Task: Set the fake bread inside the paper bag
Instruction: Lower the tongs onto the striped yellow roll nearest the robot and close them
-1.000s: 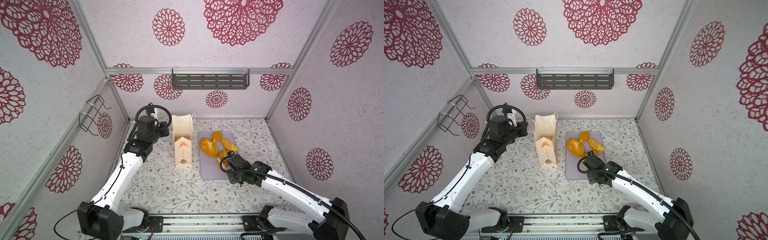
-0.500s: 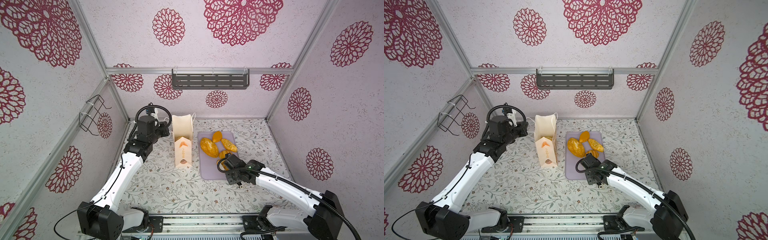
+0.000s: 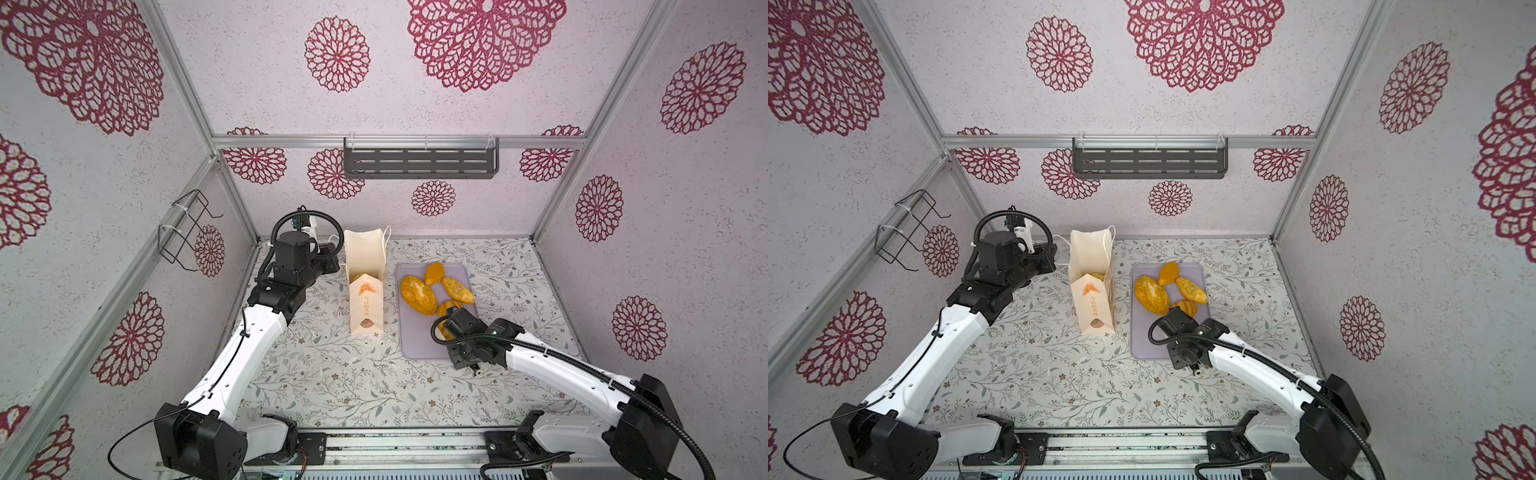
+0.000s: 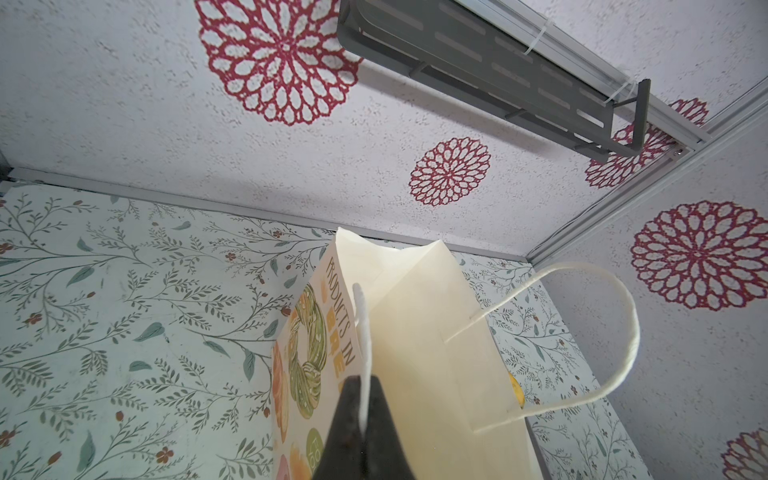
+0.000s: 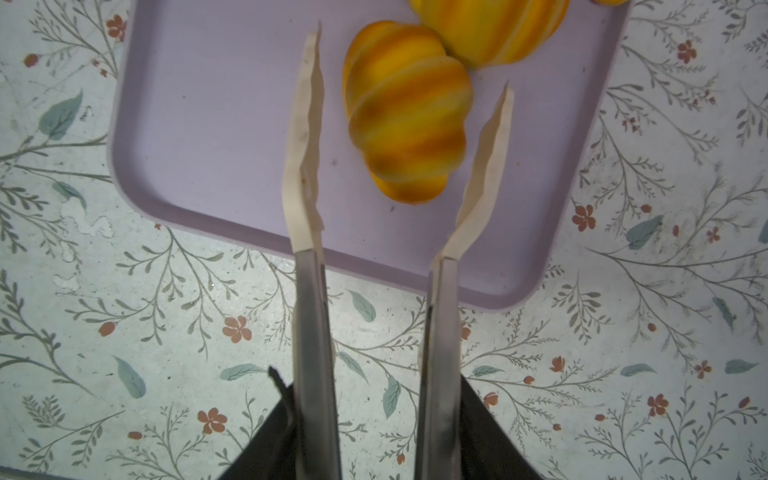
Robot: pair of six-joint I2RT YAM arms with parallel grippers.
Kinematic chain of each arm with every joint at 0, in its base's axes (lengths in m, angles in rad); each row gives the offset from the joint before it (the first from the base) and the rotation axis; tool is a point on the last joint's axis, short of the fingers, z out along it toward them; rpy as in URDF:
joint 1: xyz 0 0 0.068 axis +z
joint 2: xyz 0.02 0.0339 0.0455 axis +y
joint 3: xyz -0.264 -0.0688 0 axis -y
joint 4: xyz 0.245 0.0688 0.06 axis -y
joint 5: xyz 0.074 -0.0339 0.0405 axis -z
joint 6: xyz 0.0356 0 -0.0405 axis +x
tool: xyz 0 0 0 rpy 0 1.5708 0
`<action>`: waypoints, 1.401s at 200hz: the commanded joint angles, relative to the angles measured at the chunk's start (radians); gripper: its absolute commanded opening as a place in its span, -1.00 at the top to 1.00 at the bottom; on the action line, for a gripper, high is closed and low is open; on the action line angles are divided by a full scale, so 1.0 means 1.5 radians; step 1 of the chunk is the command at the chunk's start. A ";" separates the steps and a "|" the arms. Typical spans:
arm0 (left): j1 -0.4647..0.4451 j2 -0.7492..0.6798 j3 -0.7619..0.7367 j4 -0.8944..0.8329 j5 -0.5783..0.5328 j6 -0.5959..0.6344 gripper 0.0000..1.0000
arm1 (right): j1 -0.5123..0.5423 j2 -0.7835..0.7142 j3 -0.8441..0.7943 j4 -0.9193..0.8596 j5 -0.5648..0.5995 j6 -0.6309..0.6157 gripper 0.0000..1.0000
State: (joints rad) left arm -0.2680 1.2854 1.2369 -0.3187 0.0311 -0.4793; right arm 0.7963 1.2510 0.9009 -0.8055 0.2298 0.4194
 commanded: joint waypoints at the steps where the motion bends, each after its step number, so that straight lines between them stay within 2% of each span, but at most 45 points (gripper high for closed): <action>1: -0.004 0.006 0.008 0.004 -0.005 0.011 1.00 | -0.005 -0.003 0.015 0.014 0.004 0.001 -0.01; 112: -0.005 0.008 0.008 0.004 -0.005 0.009 1.00 | -0.009 0.038 0.020 0.025 0.008 -0.013 0.02; 149: -0.005 0.007 0.007 0.005 -0.005 0.011 1.00 | -0.009 0.045 0.017 0.040 -0.010 -0.019 0.12; 210: -0.006 0.003 0.008 0.004 -0.005 0.010 1.00 | -0.009 0.034 0.010 0.050 -0.031 0.006 0.43; 280: -0.007 -0.007 0.000 0.015 -0.001 0.004 1.00 | -0.009 -0.017 -0.001 0.083 -0.051 0.081 0.47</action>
State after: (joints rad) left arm -0.2707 1.2903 1.2369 -0.3168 0.0311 -0.4801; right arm 0.7868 1.2812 0.8989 -0.7120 0.1604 0.4740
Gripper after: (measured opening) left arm 0.052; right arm 0.274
